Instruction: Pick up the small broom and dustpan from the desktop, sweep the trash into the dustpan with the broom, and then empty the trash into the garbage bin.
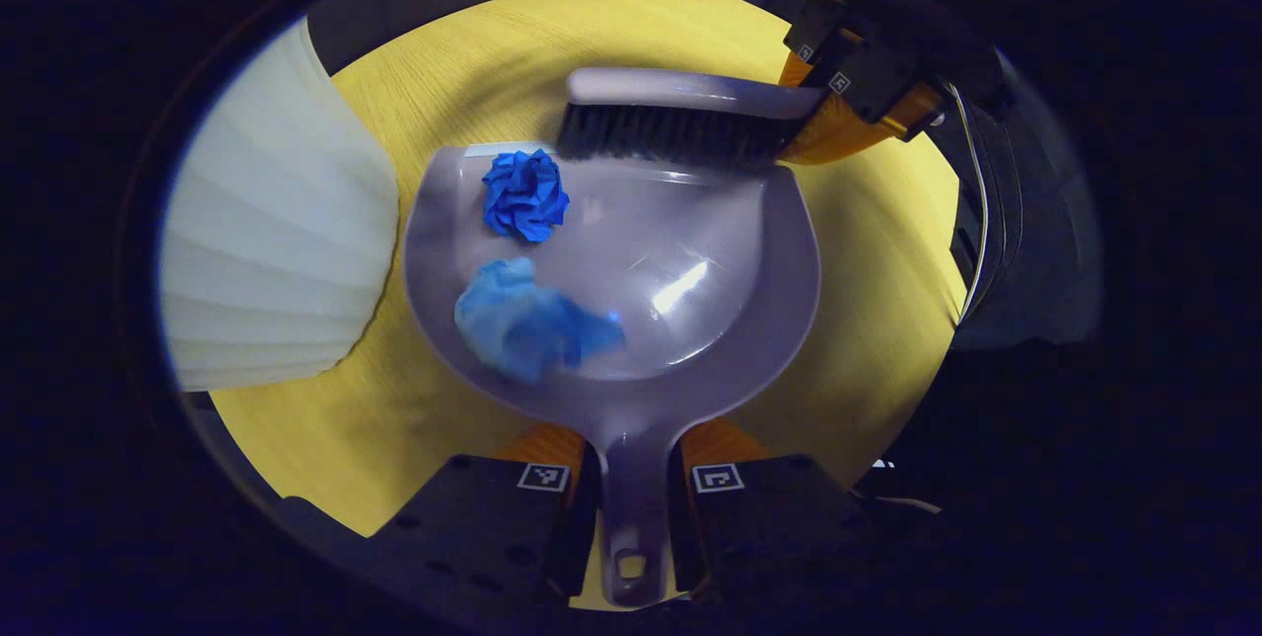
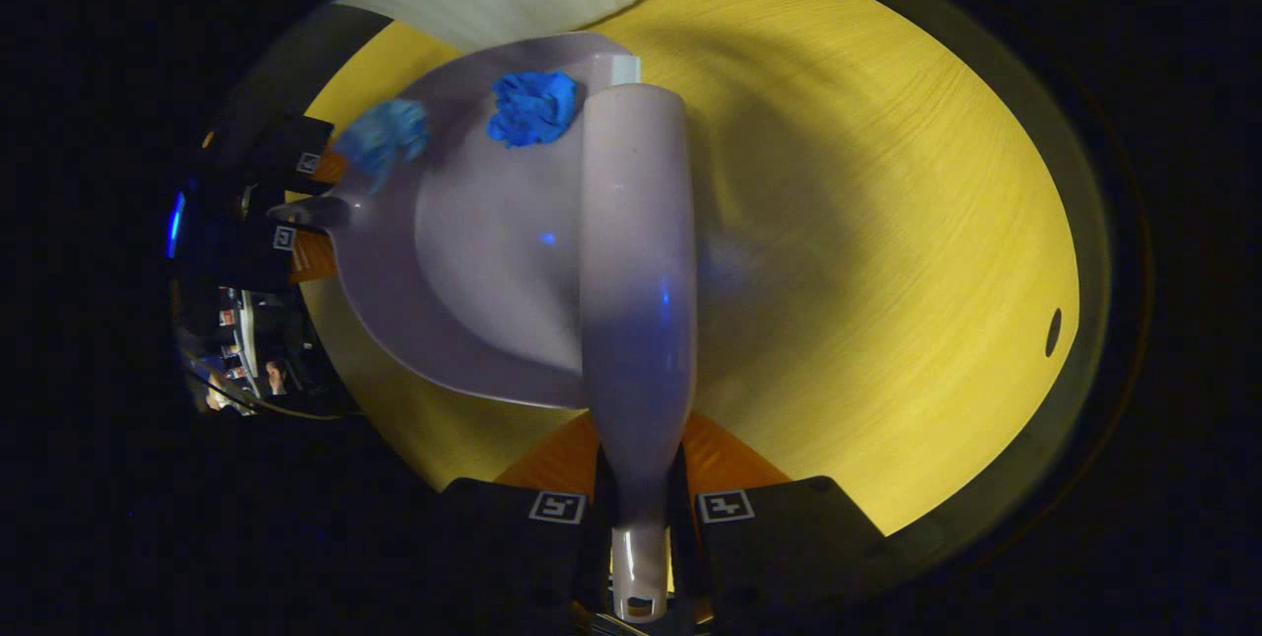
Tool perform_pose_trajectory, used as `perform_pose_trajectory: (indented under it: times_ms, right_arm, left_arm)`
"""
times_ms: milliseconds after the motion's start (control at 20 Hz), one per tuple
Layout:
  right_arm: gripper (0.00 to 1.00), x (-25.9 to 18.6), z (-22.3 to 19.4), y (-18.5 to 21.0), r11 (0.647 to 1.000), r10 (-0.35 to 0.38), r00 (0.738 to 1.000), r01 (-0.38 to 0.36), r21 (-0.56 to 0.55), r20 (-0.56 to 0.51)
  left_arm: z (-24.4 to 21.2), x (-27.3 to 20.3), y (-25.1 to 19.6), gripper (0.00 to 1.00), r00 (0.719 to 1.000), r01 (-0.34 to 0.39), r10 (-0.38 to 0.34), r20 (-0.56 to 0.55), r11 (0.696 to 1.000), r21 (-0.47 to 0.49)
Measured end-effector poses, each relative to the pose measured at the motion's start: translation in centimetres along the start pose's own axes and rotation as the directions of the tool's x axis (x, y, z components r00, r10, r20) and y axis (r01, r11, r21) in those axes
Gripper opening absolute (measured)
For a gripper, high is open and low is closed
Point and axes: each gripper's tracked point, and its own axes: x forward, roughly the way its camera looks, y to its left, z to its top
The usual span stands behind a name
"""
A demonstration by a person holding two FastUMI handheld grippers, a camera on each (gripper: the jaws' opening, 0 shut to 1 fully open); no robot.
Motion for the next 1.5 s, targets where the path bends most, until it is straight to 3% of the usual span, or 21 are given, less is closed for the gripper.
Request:
perform_pose_trajectory:
  times_ms: [300,400,700,850,950,1150,1300,1500]
  right_arm:
    - [0.27,-0.6,-0.7,-2.2,0.983,-0.028,0.997,0.014,0.181,0.074]
    - [0.27,-0.8,-1.2,-2.2,0.971,-0.028,0.995,0.003,0.239,0.099]
    - [0.27,0.9,-2.1,-2.2,0.941,-0.007,0.985,-0.051,0.334,0.17]
    - [0.27,1.1,-2.2,-1.6,0.927,-0.037,0.971,-0.054,0.37,0.235]
    - [0.27,0.6,-1.9,-1.1,0.915,-0.017,0.958,-0.101,0.391,0.288]
    - [0.27,0.4,-1.9,-1.0,0.911,-0.002,0.938,-0.141,0.388,0.347]
    - [0.27,0.7,-1.7,-0.6,0.891,0.034,0.924,-0.201,0.408,0.382]
    - [0.27,1.0,-1.4,-0.3,0.875,0.024,0.91,-0.219,0.431,0.413]
  left_arm:
    - [-0.1,-4.7,1.0,0.29,0.996,0.005,-0.001,0.091,0.999,-0.037]
    - [-1.3,-6.7,-0.9,0.29,0.994,-0.005,0.01,0.106,0.999,-0.051]
    - [-5.9,-19.8,-6.9,0.29,0.979,0.005,0.009,0.206,0.998,-0.063]
    - [-5.9,-26.6,-6.0,0.29,0.965,-0.008,0.06,0.256,0.98,-0.2]
    - [-5.5,-30.6,-3.5,0.29,0.949,-0.07,0.15,0.278,0.957,-0.281]
    - [-5.4,-36.2,3.3,0.29,0.895,-0.282,0.381,0.233,0.886,-0.368]
    - [-4.2,-35.0,7.7,0.29,0.867,-0.391,0.478,0.141,0.828,-0.402]
    - [-1.1,-30.5,9.4,0.29,0.853,-0.498,0.522,-0.01,0.808,-0.314]
